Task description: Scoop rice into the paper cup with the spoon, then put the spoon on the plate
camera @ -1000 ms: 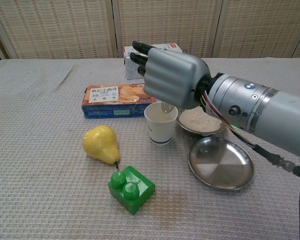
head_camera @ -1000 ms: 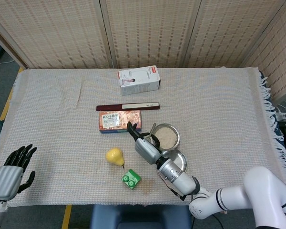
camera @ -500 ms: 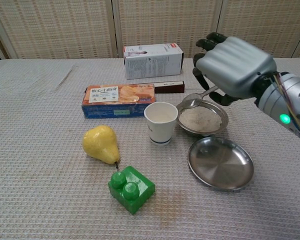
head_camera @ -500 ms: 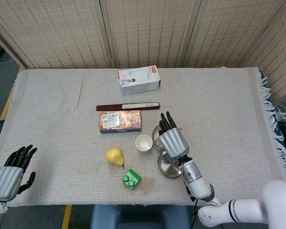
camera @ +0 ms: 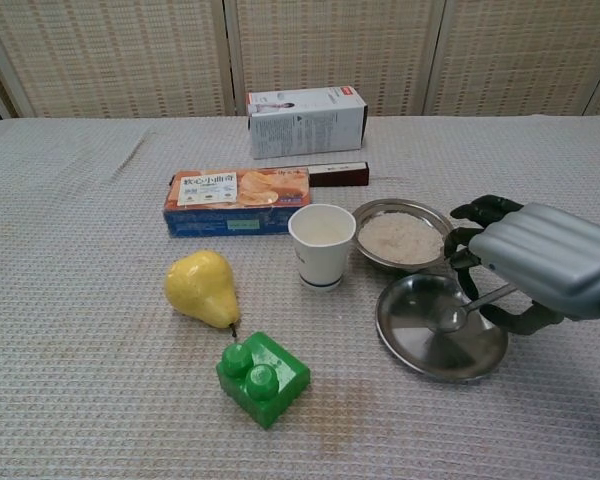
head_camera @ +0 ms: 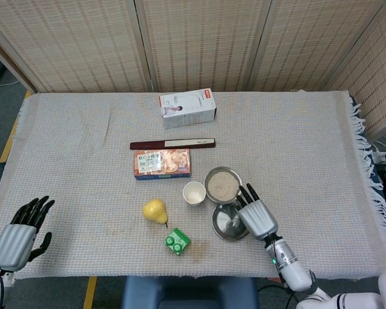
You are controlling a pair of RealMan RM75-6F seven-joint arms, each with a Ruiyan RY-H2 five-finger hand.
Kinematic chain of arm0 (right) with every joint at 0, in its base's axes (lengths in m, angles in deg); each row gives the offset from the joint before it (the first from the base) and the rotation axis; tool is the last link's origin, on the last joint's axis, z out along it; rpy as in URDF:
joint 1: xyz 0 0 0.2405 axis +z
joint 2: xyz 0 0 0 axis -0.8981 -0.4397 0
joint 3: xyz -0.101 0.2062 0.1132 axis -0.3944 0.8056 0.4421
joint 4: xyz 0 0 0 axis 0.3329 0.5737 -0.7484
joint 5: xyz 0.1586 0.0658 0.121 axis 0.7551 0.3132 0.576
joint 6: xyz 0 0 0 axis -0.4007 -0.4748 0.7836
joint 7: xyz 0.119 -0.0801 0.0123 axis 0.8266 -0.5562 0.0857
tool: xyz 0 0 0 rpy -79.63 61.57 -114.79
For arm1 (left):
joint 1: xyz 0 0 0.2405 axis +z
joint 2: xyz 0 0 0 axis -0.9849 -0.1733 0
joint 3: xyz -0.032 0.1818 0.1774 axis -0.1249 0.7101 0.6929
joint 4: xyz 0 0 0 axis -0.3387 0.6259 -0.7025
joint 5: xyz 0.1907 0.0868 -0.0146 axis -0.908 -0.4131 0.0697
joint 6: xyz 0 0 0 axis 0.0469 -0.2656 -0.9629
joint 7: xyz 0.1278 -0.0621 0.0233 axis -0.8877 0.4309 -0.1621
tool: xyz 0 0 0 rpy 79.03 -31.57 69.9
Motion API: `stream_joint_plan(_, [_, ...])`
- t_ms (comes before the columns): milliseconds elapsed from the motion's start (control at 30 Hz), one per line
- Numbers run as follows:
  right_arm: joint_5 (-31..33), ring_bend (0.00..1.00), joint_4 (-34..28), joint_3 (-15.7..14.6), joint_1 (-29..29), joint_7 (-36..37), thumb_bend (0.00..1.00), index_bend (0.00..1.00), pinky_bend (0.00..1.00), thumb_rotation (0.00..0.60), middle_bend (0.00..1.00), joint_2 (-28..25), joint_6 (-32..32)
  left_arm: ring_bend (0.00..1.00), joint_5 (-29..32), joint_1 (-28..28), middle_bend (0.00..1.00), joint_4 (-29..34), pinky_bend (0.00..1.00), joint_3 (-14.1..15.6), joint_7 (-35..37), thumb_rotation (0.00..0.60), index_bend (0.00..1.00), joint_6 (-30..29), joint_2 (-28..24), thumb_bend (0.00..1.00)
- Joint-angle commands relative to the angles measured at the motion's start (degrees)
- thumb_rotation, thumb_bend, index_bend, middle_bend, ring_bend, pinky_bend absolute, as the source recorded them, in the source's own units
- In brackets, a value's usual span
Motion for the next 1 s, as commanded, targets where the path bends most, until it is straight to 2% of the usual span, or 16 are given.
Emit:
stream_joint_plan(33, [-2.3, 0.0, 2.6, -0.4, -0.9, 0.8, 0.37, 0.57, 0.0, 0.6, 0.24, 2.0, 0.9, 0.0, -0.1, 0.1, 0.0, 0.0, 0.13, 0.0, 0.2, 0.6, 0.0, -0.1, -0.1, 0.48])
stream_joint_plan(133, [-1.9, 0.0, 2.3, -0.1, -1.2, -0.6, 0.37, 0.45, 0.0, 0.6, 0.24, 1.8, 2.2, 0.0, 0.3, 0.0, 0.0, 0.1, 0.13, 0.1, 1.0, 0.6, 0.0, 0.3, -0.5, 0.48])
stream_joint_plan(233, [-1.1, 0.0, 0.7, 0.4, -1.5, -2.0, 0.34, 0.25, 0.0, 0.6, 0.24, 0.9, 2.7, 0.0, 0.5, 0.0, 0.0, 0.1, 0.13, 0.1, 1.4, 0.6, 0.0, 0.4, -0.7, 0.48])
stream_joint_plan(367, [-2.0, 0.0, -1.5, 1.1, -2.3, -1.8, 0.3, 0.21, 0.0, 0.6, 0.24, -0.6, 1.7, 0.0, 0.4, 0.1, 0.0, -0.1, 0.13, 0.1, 1.7, 0.6, 0.0, 0.2, -0.8, 0.48])
stream_joint_plan(667, [-7.2, 0.0, -8.0, 2.5, -5.1, 3.4, 0.3, 0.18, 0.0, 0.6, 0.23, -6.6, -3.6, 0.0, 0.3, 0.4, 0.0, 0.2, 0.13, 0.1, 0.9, 0.6, 0.0, -0.2, -0.6, 0.48])
stream_joint_plan(767, [-10.2, 0.0, -10.5, 1.0, -8.1, 6.4, 0.3, 0.14, 0.0, 0.6, 0.2, -9.9, -7.6, 0.0, 0.3, 0.4, 0.0, 0.4, 0.13, 0.0, 0.6, 0.6, 0.0, -0.4, -0.6, 0.48])
stream_joint_plan(867, [-12.9, 0.0, -11.6, -1.1, -12.5, 9.7, 0.26, 0.06, 0.0, 0.6, 0.11, -12.5, -13.2, 0.0, -0.1, 0.5, 0.0, -0.1, 0.13, -0.1, 1.0, 0.6, 0.0, -0.8, -0.4, 0.48])
stream_joint_plan(1000, [-14.8, 0.0, -7.1, -3.0, -20.4, 15.4, 0.24, 0.0, 0.0, 0.6, 0.01, -13.5, -22.4, 0.0, -1.4, 0.4, 0.0, -1.9, 0.13, -0.7, 2.5, 0.6, 0.0, -2.7, 0.5, 0.48])
